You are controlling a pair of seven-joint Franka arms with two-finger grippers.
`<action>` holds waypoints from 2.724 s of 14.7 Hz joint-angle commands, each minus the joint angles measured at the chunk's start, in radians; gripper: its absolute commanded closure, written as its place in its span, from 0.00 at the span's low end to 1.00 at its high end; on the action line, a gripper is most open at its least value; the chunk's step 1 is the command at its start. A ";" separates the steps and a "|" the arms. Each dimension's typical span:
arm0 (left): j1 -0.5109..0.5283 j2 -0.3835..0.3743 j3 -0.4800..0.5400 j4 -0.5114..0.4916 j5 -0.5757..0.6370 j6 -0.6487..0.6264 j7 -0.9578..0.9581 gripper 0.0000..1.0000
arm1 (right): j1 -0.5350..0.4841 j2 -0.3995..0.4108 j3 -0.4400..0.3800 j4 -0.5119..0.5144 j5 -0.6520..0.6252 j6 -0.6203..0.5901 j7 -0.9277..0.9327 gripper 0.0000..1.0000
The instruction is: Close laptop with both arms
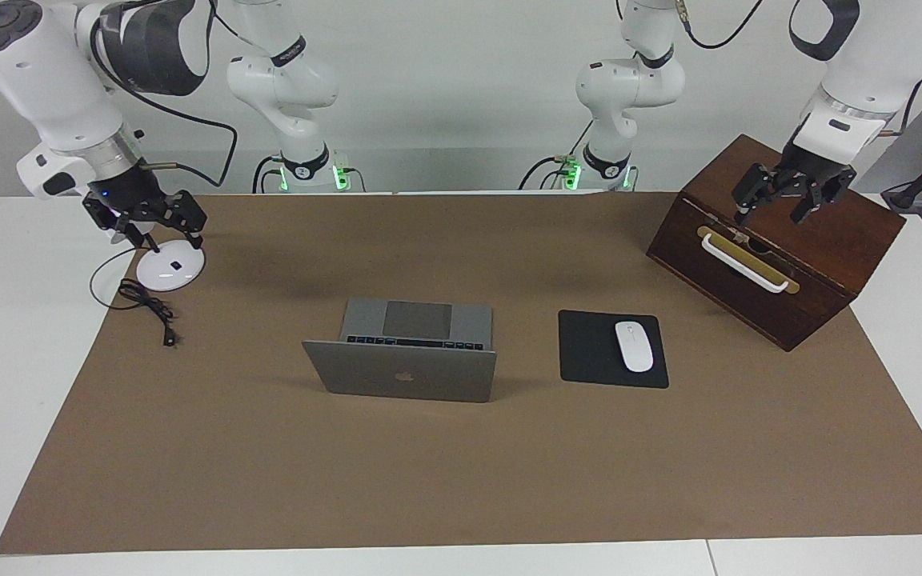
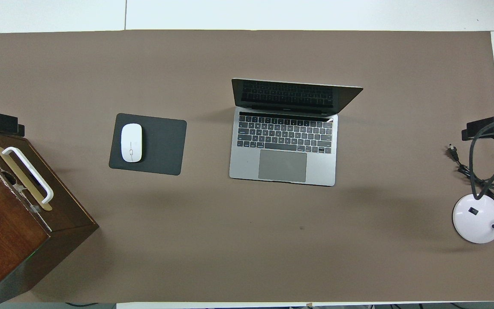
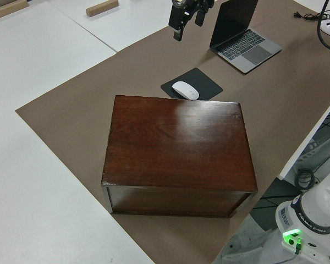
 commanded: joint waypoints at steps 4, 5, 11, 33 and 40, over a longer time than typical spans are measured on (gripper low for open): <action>-0.006 -0.016 0.002 -0.015 0.002 0.000 -0.010 0.25 | -0.020 -0.007 0.010 -0.010 -0.014 0.029 -0.029 0.00; -0.006 -0.016 0.002 -0.017 0.002 0.002 -0.009 0.47 | -0.025 -0.007 0.010 -0.009 -0.014 0.029 -0.029 0.00; -0.023 -0.016 -0.001 -0.021 0.002 0.003 -0.075 1.00 | -0.037 0.011 0.010 -0.007 -0.014 0.150 -0.030 0.27; -0.379 -0.302 -0.018 -0.728 -0.196 0.747 -0.082 1.00 | 0.345 0.594 0.008 0.688 -0.216 0.212 0.306 1.00; -0.610 -0.179 -0.017 -0.874 -0.283 1.219 -0.085 1.00 | 0.495 0.583 0.010 0.662 -0.313 0.196 0.594 1.00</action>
